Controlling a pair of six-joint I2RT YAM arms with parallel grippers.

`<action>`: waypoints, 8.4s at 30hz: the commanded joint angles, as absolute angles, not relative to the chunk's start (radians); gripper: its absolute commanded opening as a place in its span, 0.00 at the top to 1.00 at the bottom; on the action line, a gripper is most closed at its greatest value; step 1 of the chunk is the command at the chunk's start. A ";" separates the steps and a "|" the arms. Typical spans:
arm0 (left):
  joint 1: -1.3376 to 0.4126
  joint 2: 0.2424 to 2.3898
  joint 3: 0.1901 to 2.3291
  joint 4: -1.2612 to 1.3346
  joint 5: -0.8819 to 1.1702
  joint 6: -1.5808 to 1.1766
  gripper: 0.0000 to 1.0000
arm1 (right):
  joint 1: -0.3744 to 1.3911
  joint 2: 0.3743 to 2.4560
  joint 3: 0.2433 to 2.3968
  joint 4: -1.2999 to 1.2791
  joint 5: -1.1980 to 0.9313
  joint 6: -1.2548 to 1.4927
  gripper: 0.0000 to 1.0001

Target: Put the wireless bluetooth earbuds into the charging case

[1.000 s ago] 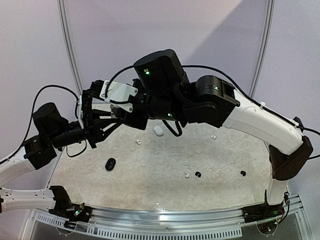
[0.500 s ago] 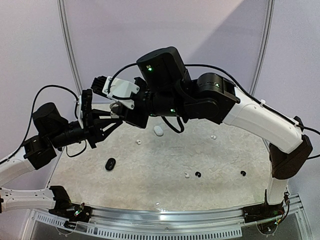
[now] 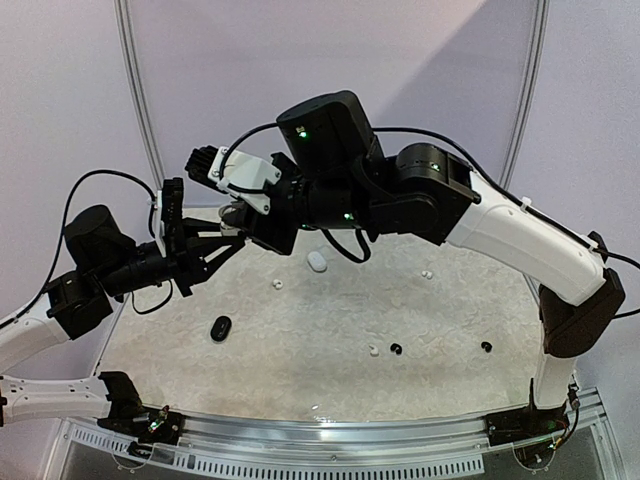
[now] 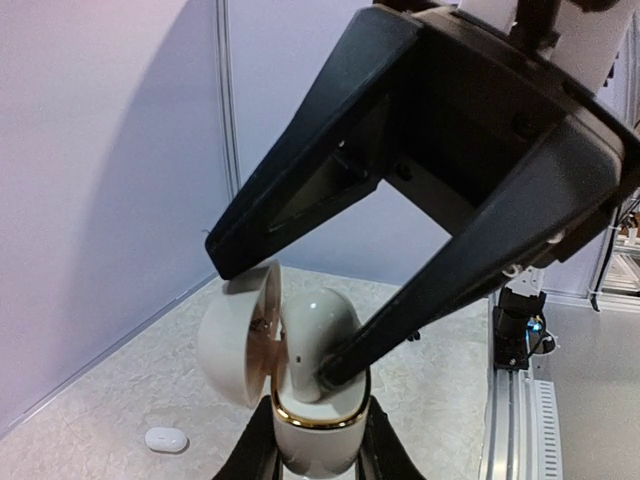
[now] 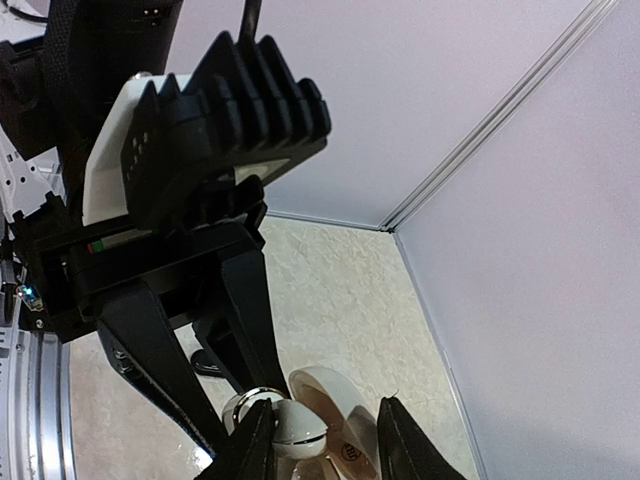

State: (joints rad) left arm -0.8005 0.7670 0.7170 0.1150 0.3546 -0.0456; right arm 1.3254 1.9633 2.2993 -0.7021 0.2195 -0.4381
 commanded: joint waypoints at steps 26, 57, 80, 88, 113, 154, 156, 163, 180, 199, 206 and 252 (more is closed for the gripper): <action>-0.815 0.733 0.739 0.242 0.321 -0.012 1.00 | 1.327 1.985 2.286 -0.730 0.137 -0.344 0.63; -0.804 0.724 0.709 0.205 0.265 -0.119 1.00 | 1.326 1.902 2.308 -0.556 0.054 -0.275 0.43; -0.799 0.724 0.711 0.205 0.288 -0.100 1.00 | 1.327 1.880 2.220 -0.584 0.128 -0.195 1.00; -0.801 0.733 0.716 0.214 0.313 -0.081 1.00 | 1.307 1.908 2.221 -0.608 0.142 -0.178 1.00; -0.804 0.738 0.726 0.218 0.361 -0.009 1.00 | 1.295 1.972 2.225 -0.633 0.095 -0.163 1.00; -0.759 0.715 0.695 0.193 0.228 -0.145 1.00 | 1.166 1.685 2.067 -0.534 0.118 0.072 0.82; -0.754 0.712 0.691 0.189 0.222 -0.140 1.00 | 1.084 1.681 2.037 -0.646 0.165 0.230 0.72; -0.732 0.692 0.683 0.167 0.216 -0.131 1.00 | 0.977 1.820 1.977 -1.143 0.352 0.528 0.40; -0.715 0.673 0.664 0.173 0.241 -0.117 1.00 | 0.977 1.873 1.413 -1.005 0.048 0.225 0.61; -0.713 0.672 0.677 0.159 0.270 -0.091 1.00 | 1.003 1.766 1.182 -0.672 -0.026 -0.733 0.53; -0.713 0.669 0.674 0.159 0.273 -0.094 1.00 | 1.003 1.802 1.183 -0.679 -0.015 -0.798 0.59; -0.711 0.677 0.670 0.163 0.276 -0.097 1.00 | 1.156 1.840 1.203 -0.726 -0.042 -0.963 0.91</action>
State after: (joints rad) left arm -0.7250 0.6804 0.6739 0.1658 0.2726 -0.1017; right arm 1.0950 1.8561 1.1908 -0.6956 0.0105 -0.8749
